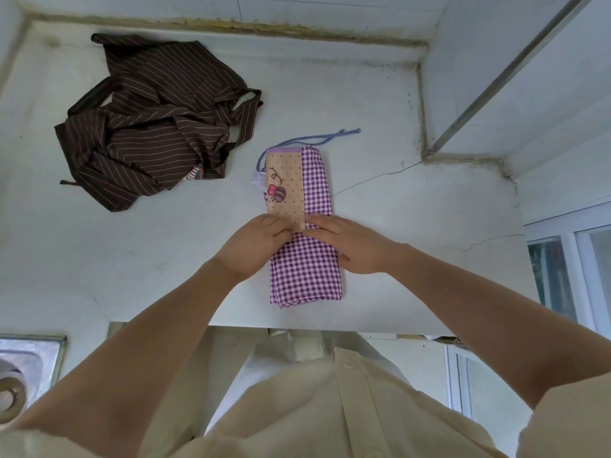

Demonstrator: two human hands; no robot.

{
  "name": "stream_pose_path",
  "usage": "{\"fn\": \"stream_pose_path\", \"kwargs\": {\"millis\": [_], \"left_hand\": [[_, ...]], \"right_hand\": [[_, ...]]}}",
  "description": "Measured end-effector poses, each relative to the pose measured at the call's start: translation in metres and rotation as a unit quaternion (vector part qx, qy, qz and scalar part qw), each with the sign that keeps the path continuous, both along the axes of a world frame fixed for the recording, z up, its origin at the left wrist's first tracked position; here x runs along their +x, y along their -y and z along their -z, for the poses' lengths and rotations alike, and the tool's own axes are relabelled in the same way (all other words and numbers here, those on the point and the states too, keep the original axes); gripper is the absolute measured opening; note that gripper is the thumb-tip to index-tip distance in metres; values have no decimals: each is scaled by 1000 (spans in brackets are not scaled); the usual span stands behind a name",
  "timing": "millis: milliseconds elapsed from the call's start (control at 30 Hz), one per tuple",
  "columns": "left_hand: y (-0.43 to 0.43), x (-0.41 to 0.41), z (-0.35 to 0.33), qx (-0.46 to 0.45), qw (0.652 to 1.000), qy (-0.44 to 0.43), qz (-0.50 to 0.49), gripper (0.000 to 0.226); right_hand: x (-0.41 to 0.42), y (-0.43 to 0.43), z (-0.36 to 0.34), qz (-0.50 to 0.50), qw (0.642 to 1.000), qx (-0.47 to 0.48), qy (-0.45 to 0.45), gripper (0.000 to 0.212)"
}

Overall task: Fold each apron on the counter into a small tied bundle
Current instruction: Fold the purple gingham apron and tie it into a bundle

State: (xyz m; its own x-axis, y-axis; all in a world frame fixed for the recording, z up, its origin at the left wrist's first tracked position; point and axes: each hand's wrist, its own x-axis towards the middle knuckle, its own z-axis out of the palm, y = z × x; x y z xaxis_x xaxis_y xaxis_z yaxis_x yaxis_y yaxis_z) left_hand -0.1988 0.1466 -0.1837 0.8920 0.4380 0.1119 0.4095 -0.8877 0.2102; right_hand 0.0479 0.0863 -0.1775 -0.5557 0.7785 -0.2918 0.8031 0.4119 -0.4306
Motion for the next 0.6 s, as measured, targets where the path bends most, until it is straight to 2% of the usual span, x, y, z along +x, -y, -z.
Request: {"fn": "stream_pose_path", "kwargs": {"millis": [167, 333, 400, 467, 533, 600], "left_hand": [[9, -28, 3, -132, 991, -38, 3, 67], [6, -24, 5, -172, 985, -24, -6, 81], [7, -26, 9, -181, 983, -9, -20, 84], [8, -28, 11, -208, 977, 12, -42, 88], [13, -27, 10, -258, 961, 25, -97, 92], [17, -20, 9, -271, 949, 41, -154, 90]], "right_hand": [[6, 11, 10, 19, 999, 18, -28, 73], [1, 12, 15, 43, 998, 40, -36, 74], [-3, 13, 19, 74, 994, 52, -67, 67], [-8, 11, 21, 151, 979, 39, -132, 55], [-15, 7, 8, 270, 942, -17, -200, 33], [-19, 0, -4, 325, 918, -66, -218, 17]]}}
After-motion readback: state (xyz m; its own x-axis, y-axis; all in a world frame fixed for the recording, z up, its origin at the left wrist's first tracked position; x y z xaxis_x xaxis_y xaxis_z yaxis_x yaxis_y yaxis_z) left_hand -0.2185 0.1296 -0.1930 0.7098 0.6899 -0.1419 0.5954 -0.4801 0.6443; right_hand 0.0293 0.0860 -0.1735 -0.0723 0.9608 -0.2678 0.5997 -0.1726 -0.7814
